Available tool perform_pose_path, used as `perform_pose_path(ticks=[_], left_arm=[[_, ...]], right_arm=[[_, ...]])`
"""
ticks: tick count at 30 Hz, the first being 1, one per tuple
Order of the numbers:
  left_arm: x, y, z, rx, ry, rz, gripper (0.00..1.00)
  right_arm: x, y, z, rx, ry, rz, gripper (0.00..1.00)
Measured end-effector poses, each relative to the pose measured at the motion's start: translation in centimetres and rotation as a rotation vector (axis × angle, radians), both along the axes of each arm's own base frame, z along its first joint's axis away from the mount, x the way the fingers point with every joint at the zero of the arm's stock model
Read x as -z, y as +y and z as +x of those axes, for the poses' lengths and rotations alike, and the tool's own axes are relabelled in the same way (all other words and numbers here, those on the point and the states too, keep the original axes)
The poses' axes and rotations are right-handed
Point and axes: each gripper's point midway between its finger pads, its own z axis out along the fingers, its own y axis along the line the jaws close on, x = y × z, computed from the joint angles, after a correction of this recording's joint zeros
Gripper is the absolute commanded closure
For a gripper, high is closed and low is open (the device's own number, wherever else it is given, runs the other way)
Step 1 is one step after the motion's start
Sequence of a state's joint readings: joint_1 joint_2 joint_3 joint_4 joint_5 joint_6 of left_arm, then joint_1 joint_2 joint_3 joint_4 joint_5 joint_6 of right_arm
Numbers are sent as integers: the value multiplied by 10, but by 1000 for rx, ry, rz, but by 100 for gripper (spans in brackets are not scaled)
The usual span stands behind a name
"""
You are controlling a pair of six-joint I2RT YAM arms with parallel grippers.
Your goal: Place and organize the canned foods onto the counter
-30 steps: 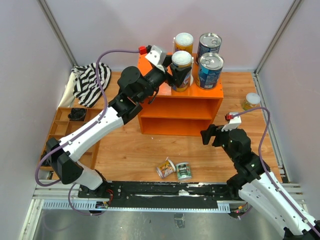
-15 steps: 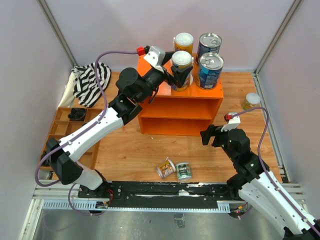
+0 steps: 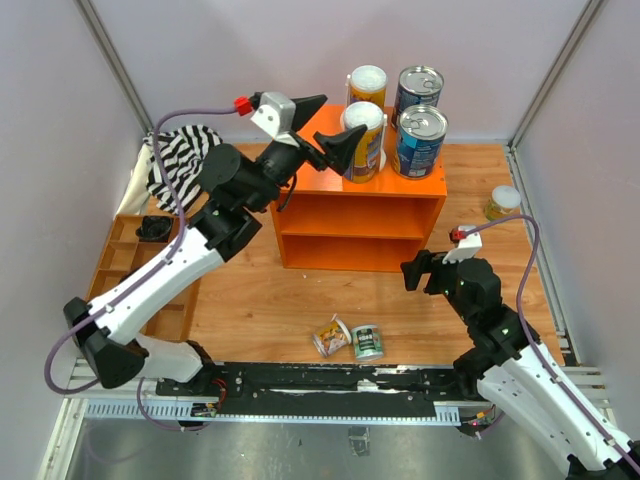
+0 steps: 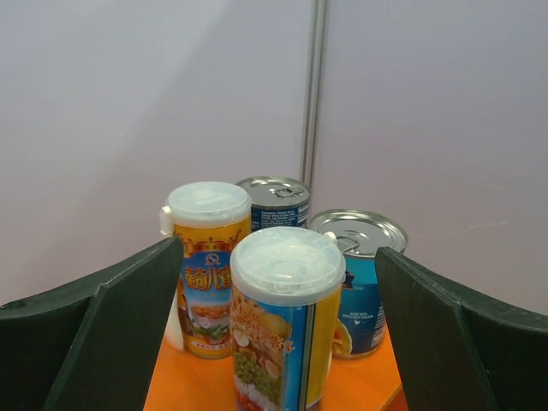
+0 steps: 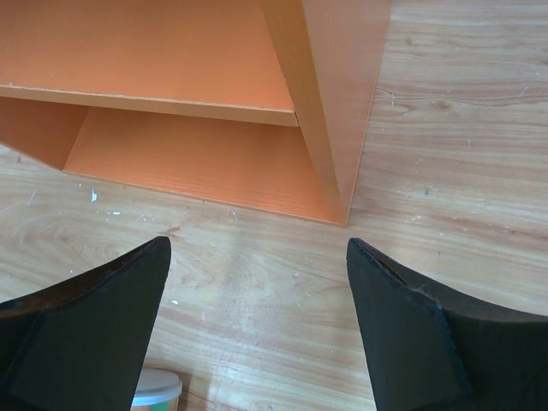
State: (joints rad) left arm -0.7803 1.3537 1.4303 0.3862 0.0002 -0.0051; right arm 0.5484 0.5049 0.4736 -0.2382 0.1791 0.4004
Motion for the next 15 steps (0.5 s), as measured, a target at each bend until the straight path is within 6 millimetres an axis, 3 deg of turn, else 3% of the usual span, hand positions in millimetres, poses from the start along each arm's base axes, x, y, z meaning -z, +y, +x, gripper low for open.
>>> perform_pose_path(ticks=[5,9,12,15], left_arm=[[-17,36,-32,-15,2,-44,6],[-10,55,-66,-14,30,-28,6],[13,53,-90,20,70,29,7],[59,48,-104,38,143,119,7]], right_arm=[[0,-1,-1,0,1,0,15],[1,-2,-3,0,5,-3,16],[1,-3,-4,0,6,-4,16],[1,-3,-5,1,7,-5,16]])
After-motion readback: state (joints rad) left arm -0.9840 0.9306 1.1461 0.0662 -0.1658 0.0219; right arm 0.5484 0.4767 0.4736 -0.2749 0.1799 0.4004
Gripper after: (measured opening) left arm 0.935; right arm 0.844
